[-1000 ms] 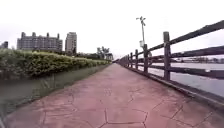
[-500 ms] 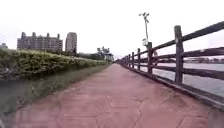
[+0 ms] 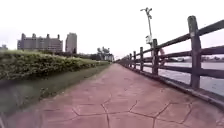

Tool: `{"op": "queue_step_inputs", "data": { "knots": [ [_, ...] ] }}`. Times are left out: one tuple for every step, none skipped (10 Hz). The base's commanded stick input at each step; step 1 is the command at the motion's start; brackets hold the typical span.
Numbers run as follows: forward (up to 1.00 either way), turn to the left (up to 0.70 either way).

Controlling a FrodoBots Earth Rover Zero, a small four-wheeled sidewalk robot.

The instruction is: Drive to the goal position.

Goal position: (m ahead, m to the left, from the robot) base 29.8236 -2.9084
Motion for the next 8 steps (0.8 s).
{"op": "queue_step_inputs", "data": {
  "knots": [
    [1.0, 0.0],
    [1.0, 0.0],
    [1.0, 0.0],
    [1.0, 0.0],
    [1.0, 0.0],
    [1.0, 0.0],
    [1.0, 0.0],
    [1.0, 0.36]
  ]
}}
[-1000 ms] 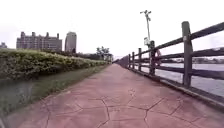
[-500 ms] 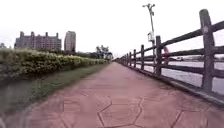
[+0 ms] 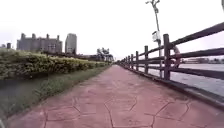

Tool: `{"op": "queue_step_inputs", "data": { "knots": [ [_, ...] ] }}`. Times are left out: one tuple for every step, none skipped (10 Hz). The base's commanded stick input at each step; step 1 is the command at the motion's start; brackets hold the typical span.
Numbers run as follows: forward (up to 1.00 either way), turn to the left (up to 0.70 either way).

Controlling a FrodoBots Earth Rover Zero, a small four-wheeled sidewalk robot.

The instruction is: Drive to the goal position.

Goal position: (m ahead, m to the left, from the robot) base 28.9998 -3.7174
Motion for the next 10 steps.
{"op": "queue_step_inputs", "data": {
  "knots": [
    [1.0, 0.39],
    [1.0, 0.0],
    [1.0, 0.0],
    [1.0, 0.0],
    [1.0, 0.0],
    [1.0, 0.0],
    [1.0, 0.0],
    [1.0, 0.0],
    [1.0, 0.0],
    [1.0, 0.0]
  ]
}}
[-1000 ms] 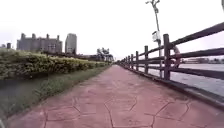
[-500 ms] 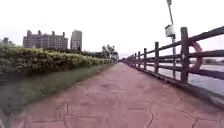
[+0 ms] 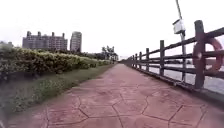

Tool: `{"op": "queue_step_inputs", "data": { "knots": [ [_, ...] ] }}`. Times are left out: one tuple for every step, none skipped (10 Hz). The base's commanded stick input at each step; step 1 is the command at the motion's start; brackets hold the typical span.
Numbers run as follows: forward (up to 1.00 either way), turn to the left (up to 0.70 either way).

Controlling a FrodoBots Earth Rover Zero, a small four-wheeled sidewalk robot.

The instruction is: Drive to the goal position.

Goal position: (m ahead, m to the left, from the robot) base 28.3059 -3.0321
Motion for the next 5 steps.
{"op": "queue_step_inputs", "data": {
  "knots": [
    [1.0, 0.0],
    [1.0, 0.0],
    [1.0, 0.0],
    [1.0, -0.27],
    [1.0, -0.22]
  ]
}}
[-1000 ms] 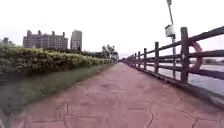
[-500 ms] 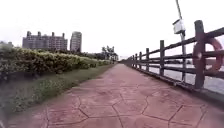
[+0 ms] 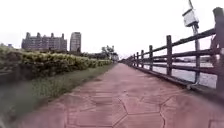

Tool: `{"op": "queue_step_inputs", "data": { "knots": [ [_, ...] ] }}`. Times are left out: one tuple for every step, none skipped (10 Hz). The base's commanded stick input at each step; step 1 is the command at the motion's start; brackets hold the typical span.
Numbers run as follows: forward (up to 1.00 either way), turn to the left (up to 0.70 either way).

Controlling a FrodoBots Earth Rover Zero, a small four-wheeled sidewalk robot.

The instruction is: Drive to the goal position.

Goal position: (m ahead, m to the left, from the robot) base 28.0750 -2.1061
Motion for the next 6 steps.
{"op": "queue_step_inputs", "data": {
  "knots": [
    [1.0, -0.04],
    [1.0, 0.0],
    [1.0, 0.0],
    [1.0, 0.0],
    [1.0, 0.0],
    [1.0, 0.0]
  ]
}}
